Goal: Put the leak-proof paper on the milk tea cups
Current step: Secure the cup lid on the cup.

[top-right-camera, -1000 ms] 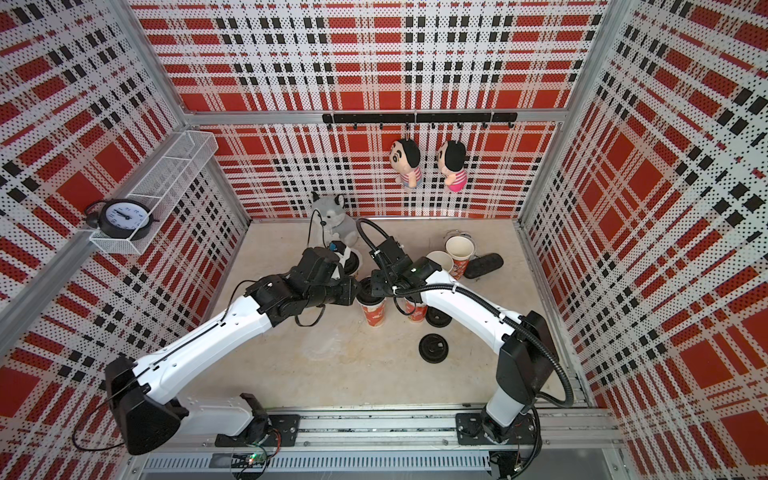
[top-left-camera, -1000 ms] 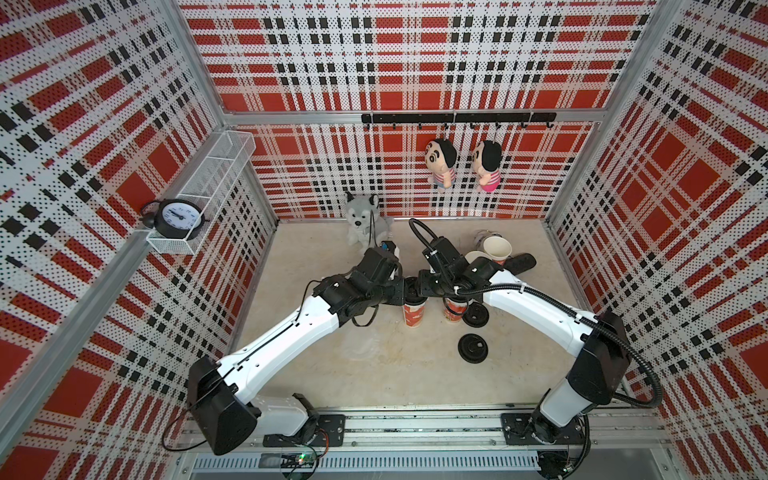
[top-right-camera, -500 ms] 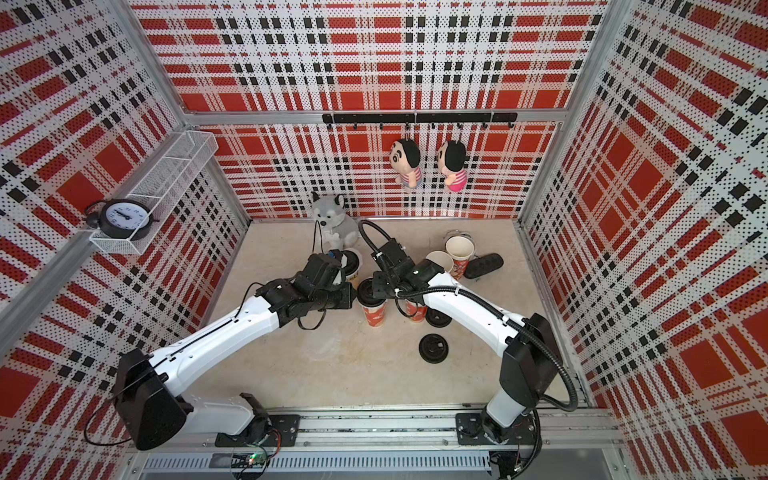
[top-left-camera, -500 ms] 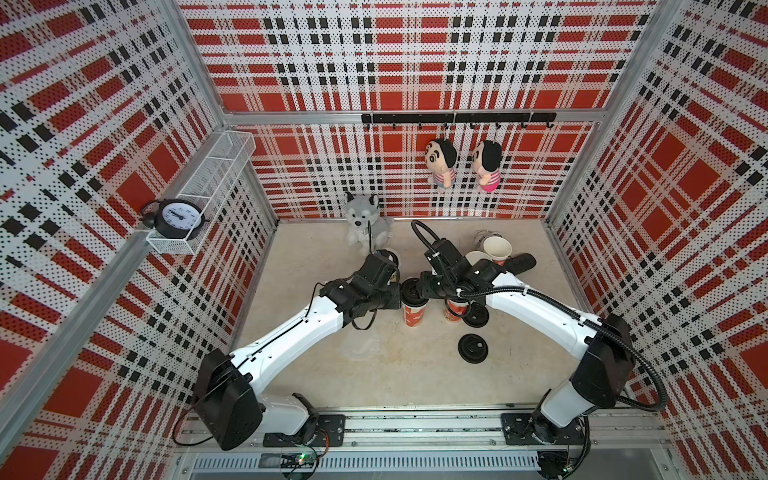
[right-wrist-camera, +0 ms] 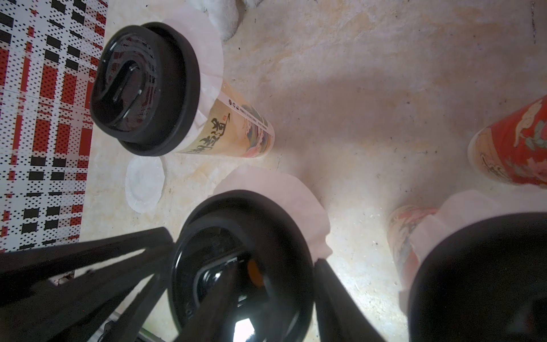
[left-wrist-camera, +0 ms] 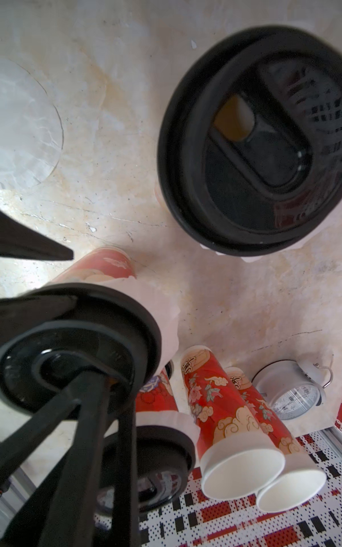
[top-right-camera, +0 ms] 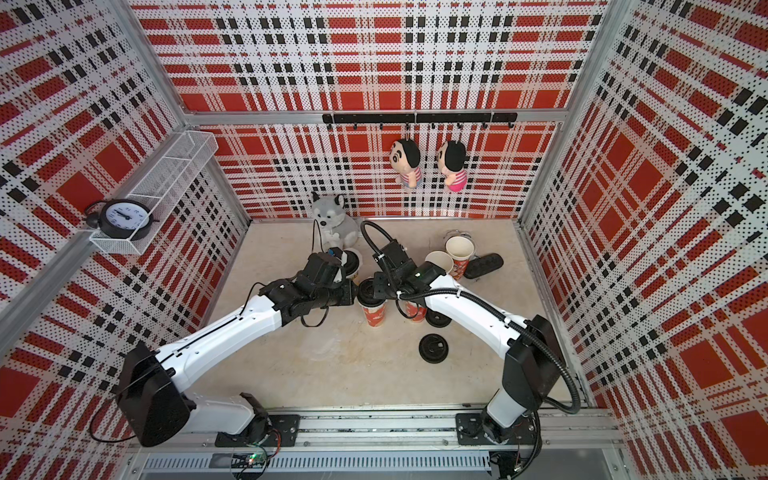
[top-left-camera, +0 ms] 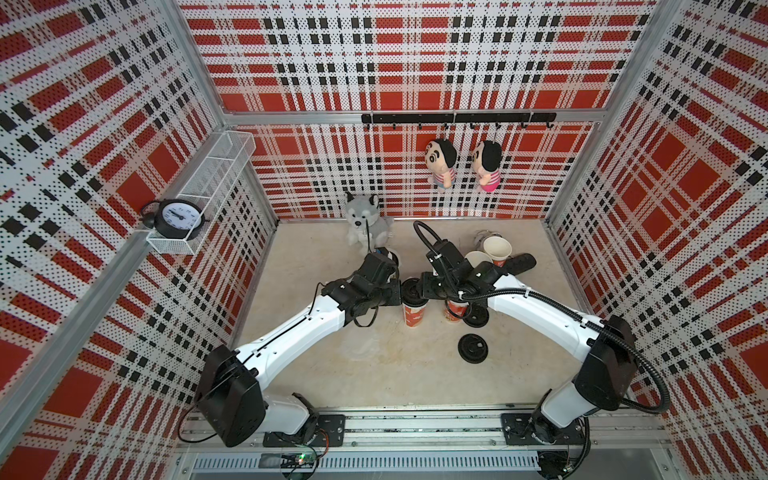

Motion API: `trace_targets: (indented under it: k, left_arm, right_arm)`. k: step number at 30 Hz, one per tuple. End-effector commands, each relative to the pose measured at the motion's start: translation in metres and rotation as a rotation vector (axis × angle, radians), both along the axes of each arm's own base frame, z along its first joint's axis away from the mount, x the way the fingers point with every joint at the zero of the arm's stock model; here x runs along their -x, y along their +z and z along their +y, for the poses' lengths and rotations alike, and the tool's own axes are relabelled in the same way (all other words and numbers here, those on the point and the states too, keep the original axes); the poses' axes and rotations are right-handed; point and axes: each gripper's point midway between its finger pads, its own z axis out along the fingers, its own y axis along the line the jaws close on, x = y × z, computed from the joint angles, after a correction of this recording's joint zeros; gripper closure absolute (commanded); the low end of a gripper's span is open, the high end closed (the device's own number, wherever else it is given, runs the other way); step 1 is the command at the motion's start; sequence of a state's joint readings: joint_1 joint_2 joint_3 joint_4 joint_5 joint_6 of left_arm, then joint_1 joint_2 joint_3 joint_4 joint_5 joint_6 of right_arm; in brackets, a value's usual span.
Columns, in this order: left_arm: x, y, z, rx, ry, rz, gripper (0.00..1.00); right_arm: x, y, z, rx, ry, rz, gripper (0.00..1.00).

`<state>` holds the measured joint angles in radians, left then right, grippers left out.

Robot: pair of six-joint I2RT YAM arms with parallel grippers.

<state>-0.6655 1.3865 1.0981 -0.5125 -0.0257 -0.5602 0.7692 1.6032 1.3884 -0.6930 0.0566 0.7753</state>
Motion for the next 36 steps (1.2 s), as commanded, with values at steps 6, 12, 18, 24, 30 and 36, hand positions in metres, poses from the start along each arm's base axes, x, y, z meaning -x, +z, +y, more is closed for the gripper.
trace_targets:
  k: [6, 12, 18, 24, 30, 36]
  left_arm:
    - [0.012, -0.035, 0.007, -0.035, 0.013, 0.060, 0.76]
    - [0.032, -0.053, 0.012, -0.048, 0.040, 0.081, 0.77]
    - [0.055, -0.087, 0.009, -0.018, 0.066, 0.099, 0.78]
    - [0.076, -0.124, 0.012, -0.020, 0.085, 0.133, 0.79]
    - [0.083, -0.138, 0.011, -0.046, 0.081, 0.137, 0.79]
    - [0.082, -0.137, 0.005, -0.054, 0.070, 0.134, 0.80]
  right_arm:
    - [0.028, -0.049, -0.029, 0.152, -0.004, 0.159, 0.57]
    - [0.031, -0.053, -0.028, 0.151, -0.007, 0.169, 0.57]
    - [0.035, -0.059, -0.024, 0.162, 0.003, 0.186, 0.57]
    - [0.040, -0.063, -0.023, 0.173, 0.000, 0.200, 0.57]
    - [0.042, -0.061, -0.026, 0.171, -0.017, 0.197, 0.57]
    - [0.044, -0.060, -0.029, 0.167, -0.026, 0.199, 0.57]
